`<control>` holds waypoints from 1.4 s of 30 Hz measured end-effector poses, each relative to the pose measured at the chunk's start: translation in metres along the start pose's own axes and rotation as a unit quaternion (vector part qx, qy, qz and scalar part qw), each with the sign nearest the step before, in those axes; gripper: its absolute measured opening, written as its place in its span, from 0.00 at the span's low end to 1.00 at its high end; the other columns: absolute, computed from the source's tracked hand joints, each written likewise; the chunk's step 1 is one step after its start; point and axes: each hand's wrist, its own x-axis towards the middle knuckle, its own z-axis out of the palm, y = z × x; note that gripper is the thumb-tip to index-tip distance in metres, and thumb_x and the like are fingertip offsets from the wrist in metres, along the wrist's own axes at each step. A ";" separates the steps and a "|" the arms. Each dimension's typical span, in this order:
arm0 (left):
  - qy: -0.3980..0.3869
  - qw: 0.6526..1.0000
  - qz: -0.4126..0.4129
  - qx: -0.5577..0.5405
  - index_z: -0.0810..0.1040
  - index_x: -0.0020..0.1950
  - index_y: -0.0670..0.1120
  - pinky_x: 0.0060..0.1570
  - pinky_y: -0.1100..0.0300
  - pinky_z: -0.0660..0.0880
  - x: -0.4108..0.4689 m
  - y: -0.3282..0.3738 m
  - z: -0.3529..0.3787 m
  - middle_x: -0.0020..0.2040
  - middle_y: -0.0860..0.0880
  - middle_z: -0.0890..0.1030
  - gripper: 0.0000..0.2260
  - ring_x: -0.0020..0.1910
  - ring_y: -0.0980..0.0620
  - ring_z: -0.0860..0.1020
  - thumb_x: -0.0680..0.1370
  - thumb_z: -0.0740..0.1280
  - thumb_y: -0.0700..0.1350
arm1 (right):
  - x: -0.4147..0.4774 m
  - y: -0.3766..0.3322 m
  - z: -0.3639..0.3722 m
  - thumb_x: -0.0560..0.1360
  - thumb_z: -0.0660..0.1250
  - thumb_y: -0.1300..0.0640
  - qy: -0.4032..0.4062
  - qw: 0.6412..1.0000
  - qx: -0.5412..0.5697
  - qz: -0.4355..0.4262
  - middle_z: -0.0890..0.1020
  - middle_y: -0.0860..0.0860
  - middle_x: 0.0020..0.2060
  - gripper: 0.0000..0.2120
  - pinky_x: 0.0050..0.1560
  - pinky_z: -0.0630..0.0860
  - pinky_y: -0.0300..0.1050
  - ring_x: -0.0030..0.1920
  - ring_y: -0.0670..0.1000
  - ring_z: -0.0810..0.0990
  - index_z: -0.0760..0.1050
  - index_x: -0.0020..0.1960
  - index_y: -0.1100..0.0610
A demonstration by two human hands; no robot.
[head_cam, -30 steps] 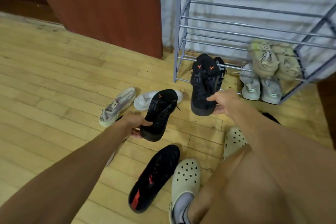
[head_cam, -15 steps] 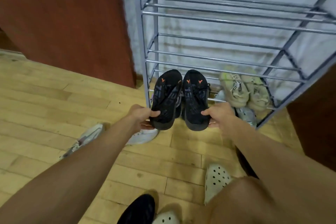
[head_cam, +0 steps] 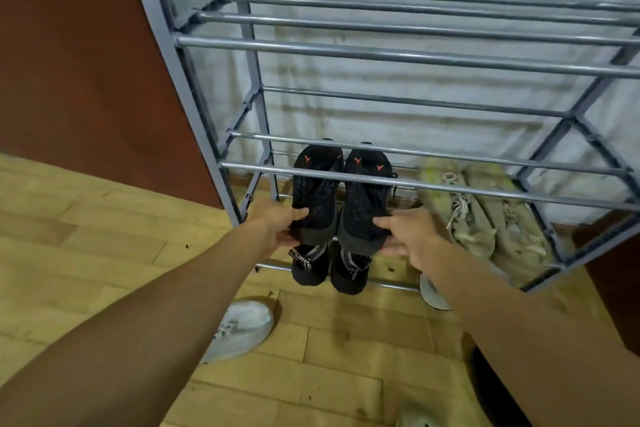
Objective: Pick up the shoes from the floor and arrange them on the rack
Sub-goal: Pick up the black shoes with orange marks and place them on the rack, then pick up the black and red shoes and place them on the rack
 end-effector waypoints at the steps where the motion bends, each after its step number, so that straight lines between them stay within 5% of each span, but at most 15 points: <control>1: 0.003 1.000 0.002 0.007 0.72 0.64 0.36 0.48 0.51 0.77 0.004 0.000 0.001 0.62 0.38 0.78 0.18 0.58 0.38 0.79 0.76 0.69 0.41 | 0.002 0.001 0.003 0.74 0.71 0.64 0.004 1.000 0.003 -0.002 0.82 0.61 0.55 0.18 0.44 0.81 0.53 0.52 0.61 0.83 0.75 0.63 0.63; 6: 0.016 0.999 0.024 0.022 0.72 0.66 0.40 0.53 0.47 0.76 -0.004 -0.007 0.001 0.64 0.40 0.77 0.19 0.60 0.39 0.77 0.78 0.66 0.48 | -0.006 0.006 0.011 0.77 0.67 0.55 0.009 0.998 -0.049 -0.031 0.82 0.57 0.56 0.14 0.55 0.80 0.55 0.55 0.58 0.82 0.78 0.60 0.60; 10: 0.042 0.997 0.066 0.013 0.64 0.73 0.42 0.57 0.48 0.75 -0.036 -0.021 -0.019 0.66 0.42 0.73 0.26 0.57 0.44 0.74 0.78 0.66 0.49 | -0.036 0.000 0.009 0.77 0.67 0.58 0.014 0.994 -0.100 -0.037 0.80 0.59 0.58 0.16 0.57 0.79 0.58 0.58 0.60 0.79 0.75 0.63 0.63; 15: 0.042 0.993 0.070 0.090 0.71 0.67 0.42 0.53 0.52 0.76 -0.095 -0.073 -0.074 0.61 0.41 0.77 0.23 0.54 0.44 0.76 0.76 0.68 0.50 | -0.094 0.002 0.031 0.73 0.68 0.62 0.011 0.990 -0.131 -0.060 0.77 0.59 0.59 0.19 0.47 0.81 0.53 0.55 0.60 0.77 0.70 0.62 0.61; 19: 0.015 0.991 0.020 0.130 0.76 0.58 0.42 0.39 0.61 0.74 -0.145 -0.150 -0.124 0.51 0.44 0.77 0.13 0.41 0.52 0.77 0.78 0.66 0.48 | -0.158 0.024 0.076 0.76 0.65 0.65 -0.028 0.991 -0.119 -0.046 0.74 0.57 0.55 0.15 0.56 0.79 0.57 0.56 0.58 0.75 0.70 0.62 0.64; 22: -0.023 0.991 -0.045 0.124 0.75 0.60 0.40 0.53 0.51 0.77 -0.174 -0.218 -0.154 0.56 0.44 0.77 0.14 0.51 0.49 0.77 0.77 0.67 0.46 | -0.208 0.054 0.112 0.76 0.65 0.65 -0.090 0.986 -0.136 -0.027 0.76 0.56 0.56 0.16 0.52 0.80 0.50 0.51 0.55 0.76 0.72 0.64 0.65; 26: -0.028 0.977 -0.124 0.172 0.74 0.64 0.43 0.47 0.56 0.70 -0.216 -0.309 -0.177 0.58 0.45 0.77 0.19 0.55 0.47 0.77 0.76 0.68 0.50 | -0.268 0.103 0.142 0.77 0.66 0.65 -0.188 0.964 -0.187 0.004 0.74 0.56 0.62 0.18 0.54 0.80 0.49 0.55 0.54 0.75 0.71 0.66 0.62; 29: -0.044 0.966 -0.153 0.205 0.72 0.68 0.44 0.51 0.57 0.70 -0.235 -0.365 -0.181 0.60 0.44 0.75 0.22 0.57 0.47 0.75 0.76 0.68 0.49 | -0.286 0.135 0.145 0.77 0.67 0.63 -0.232 0.944 -0.233 0.012 0.72 0.56 0.65 0.21 0.53 0.80 0.48 0.54 0.53 0.74 0.68 0.69 0.61; 37: -0.083 0.885 -0.150 0.433 0.63 0.71 0.43 0.59 0.49 0.72 -0.251 -0.451 -0.169 0.66 0.40 0.67 0.29 0.64 0.39 0.69 0.72 0.69 0.47 | -0.282 0.145 0.142 0.76 0.67 0.62 -0.251 0.933 -0.256 -0.024 0.73 0.56 0.67 0.22 0.39 0.80 0.41 0.53 0.53 0.77 0.68 0.70 0.60; 42: -0.093 0.898 -0.175 0.392 0.67 0.68 0.41 0.55 0.46 0.78 -0.250 -0.447 -0.167 0.64 0.42 0.71 0.24 0.62 0.40 0.74 0.73 0.69 0.41 | -0.274 0.147 0.136 0.76 0.67 0.62 -0.255 0.933 -0.254 -0.025 0.74 0.57 0.64 0.22 0.39 0.80 0.42 0.52 0.54 0.78 0.69 0.69 0.60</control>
